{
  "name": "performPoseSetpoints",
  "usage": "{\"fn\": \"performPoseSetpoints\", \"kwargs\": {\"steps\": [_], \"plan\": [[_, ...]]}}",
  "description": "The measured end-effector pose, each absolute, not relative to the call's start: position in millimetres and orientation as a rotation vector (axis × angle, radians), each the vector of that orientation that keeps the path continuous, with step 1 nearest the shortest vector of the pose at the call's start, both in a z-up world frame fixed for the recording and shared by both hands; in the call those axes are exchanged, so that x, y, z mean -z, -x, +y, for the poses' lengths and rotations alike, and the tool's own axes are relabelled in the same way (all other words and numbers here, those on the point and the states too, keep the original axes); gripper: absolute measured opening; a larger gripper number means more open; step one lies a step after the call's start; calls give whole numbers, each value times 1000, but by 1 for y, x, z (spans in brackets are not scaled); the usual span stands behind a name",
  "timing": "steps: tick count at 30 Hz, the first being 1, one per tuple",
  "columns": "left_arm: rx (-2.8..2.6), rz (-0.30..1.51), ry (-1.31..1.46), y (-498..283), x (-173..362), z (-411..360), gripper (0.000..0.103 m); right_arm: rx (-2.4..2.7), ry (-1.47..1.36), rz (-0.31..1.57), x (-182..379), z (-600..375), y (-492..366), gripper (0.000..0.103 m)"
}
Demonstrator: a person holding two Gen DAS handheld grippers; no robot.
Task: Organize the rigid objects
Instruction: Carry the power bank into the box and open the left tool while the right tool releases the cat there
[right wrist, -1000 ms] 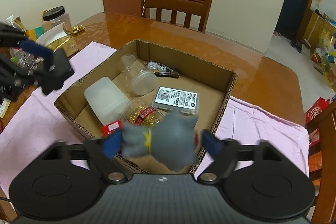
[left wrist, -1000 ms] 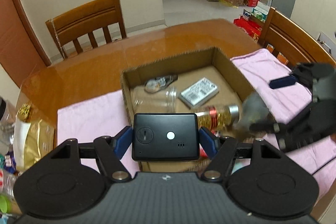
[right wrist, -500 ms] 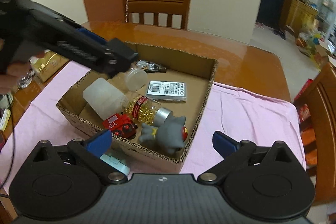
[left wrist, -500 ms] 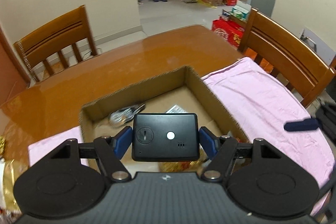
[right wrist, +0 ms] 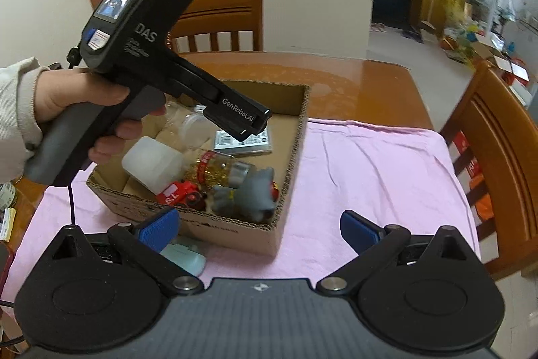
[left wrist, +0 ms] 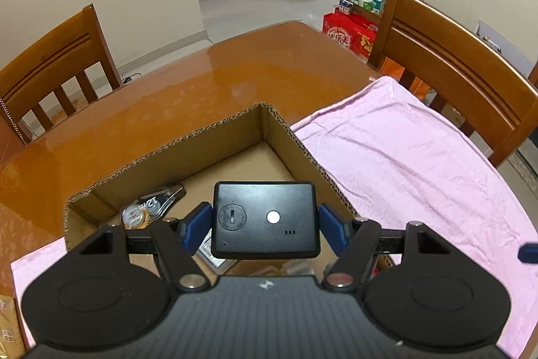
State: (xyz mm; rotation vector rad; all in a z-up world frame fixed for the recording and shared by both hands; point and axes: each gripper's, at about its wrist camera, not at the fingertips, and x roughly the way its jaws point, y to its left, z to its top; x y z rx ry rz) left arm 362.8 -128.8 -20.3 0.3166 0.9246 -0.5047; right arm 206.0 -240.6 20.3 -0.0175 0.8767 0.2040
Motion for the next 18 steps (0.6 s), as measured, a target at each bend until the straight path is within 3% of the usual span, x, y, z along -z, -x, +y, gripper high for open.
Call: {"fn": "performPoseSetpoints", "kwargs": {"steps": [3, 18], "plan": [[492, 908, -304, -364, 18, -129, 92, -185, 5, 885, -18, -243, -204, 103], [428, 851, -280, -325, -19, -91, 97, -165, 30, 885, -19, -235, -191, 103]]}}
